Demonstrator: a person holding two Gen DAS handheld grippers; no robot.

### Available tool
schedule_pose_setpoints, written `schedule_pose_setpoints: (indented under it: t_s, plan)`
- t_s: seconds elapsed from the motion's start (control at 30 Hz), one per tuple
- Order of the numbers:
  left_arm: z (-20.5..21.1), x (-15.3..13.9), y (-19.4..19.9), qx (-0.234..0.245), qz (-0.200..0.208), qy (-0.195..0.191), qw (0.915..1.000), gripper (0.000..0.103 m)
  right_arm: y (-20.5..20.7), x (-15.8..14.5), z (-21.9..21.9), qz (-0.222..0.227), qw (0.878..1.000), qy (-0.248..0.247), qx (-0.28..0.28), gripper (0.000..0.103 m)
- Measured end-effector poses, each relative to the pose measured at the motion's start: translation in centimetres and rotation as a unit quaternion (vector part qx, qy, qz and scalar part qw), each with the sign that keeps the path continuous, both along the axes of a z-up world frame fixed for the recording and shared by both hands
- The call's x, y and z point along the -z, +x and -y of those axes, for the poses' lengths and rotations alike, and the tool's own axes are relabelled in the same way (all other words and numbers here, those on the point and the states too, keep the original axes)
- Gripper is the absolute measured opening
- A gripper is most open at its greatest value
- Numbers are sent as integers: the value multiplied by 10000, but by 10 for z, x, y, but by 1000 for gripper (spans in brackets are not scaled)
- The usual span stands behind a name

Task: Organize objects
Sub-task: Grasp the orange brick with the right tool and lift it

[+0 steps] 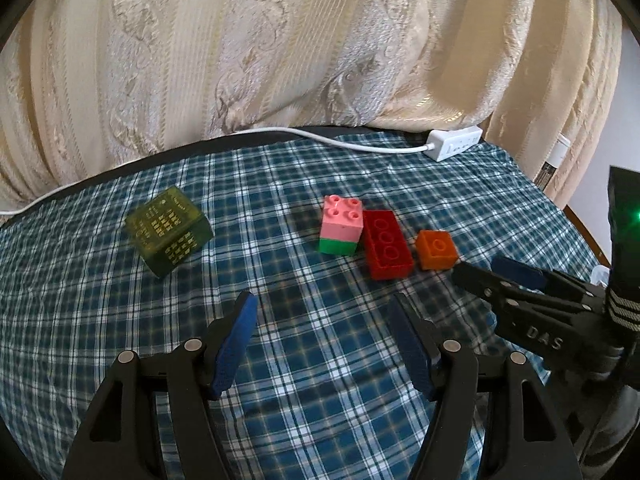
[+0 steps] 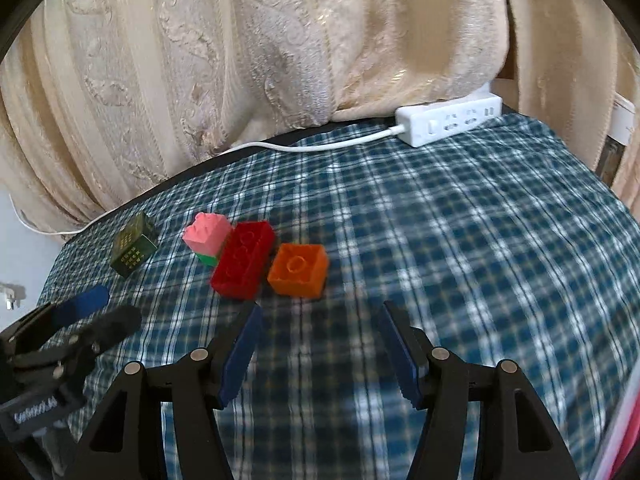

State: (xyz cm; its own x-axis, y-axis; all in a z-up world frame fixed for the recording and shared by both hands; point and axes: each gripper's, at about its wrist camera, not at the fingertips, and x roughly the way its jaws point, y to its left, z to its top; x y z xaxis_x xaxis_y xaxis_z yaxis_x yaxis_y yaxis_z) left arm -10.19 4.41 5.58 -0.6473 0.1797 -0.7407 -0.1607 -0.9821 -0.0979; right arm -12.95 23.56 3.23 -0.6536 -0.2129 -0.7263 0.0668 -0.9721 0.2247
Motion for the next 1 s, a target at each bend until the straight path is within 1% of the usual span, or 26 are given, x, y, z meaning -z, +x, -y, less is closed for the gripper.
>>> schedule_pose_setpoints:
  t_s: [0.17,0.4,0.53,0.57,0.63,0.8,0.93,1.0]
  plan:
    - [1,4,-2,6,52,-5,10000,69,-16,4,11,52,9999,66,-149,64]
    - [3,9,-7,-64,121,-37,9999,69,-33,9,17,136,9997,93,-177,64]
    - [2,10,-8,-82,136,-55,9999,69,-40,13,18,177,9995,201,-146,63]
    - [2,10,-9,-77,144,-67,9998,69,-42,15,18,198,9995,203,-142,59]
    - [0,12,-10,-59,164,-95,9998,69,-43,15,17,187,9995,204,-133,57]
    - [-6,11,-13,-14,166,-155,9997,69,-44,16,17,161,9994,283,-111,47]
    - [-11,8,-14,-2,140,-179,9997,69,-43,17,15,159,9994,311,-65,36]
    - [-13,7,-15,-12,138,-195,9997,69,-42,17,13,163,9994,285,-49,36]
